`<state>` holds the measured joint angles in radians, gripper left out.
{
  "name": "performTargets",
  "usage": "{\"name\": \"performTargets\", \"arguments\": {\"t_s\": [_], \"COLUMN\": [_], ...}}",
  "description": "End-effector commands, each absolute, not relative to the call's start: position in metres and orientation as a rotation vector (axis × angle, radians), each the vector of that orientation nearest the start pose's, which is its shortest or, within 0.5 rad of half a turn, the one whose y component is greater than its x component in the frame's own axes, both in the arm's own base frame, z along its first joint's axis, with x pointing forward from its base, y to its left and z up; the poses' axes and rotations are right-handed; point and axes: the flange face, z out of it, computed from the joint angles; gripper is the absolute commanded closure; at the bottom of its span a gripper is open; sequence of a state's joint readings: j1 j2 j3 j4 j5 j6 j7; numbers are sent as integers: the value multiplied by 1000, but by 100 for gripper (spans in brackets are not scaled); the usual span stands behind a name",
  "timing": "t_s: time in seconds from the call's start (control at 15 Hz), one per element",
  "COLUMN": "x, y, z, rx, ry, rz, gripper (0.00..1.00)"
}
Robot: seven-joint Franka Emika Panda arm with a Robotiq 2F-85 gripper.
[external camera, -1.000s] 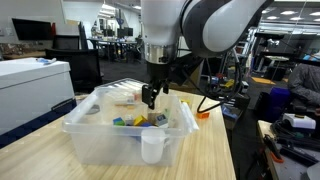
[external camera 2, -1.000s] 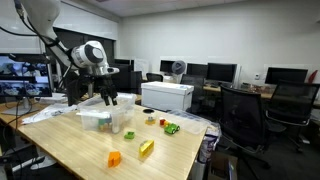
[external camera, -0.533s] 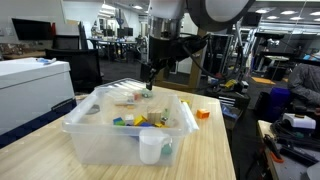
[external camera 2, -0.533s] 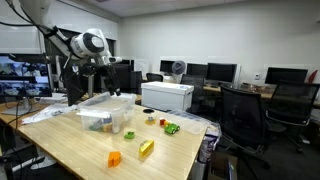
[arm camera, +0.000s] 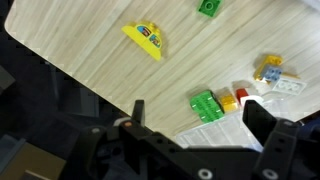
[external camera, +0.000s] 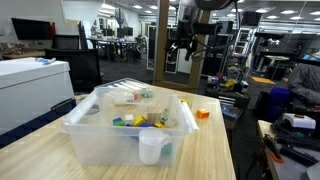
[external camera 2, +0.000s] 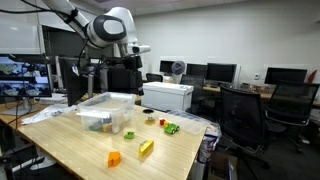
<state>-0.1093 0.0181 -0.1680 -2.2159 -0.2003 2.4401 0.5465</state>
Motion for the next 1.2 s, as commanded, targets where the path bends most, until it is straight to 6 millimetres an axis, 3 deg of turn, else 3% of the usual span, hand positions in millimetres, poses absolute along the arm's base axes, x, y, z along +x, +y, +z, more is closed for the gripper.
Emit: {"name": "performTargets", "arguments": {"t_s": [0.0, 0.2, 0.53, 1.13], "x": [527, 521, 521, 523], "y": [-199, -218, -217, -237], "z": [365, 326, 265, 199], "rx": [-3023, -3038, -3088, -3112], "ry": [1196, 1251, 1240, 1255], "rz": [-298, -193, -33, 117], "gripper": [0, 0, 0, 0]}}
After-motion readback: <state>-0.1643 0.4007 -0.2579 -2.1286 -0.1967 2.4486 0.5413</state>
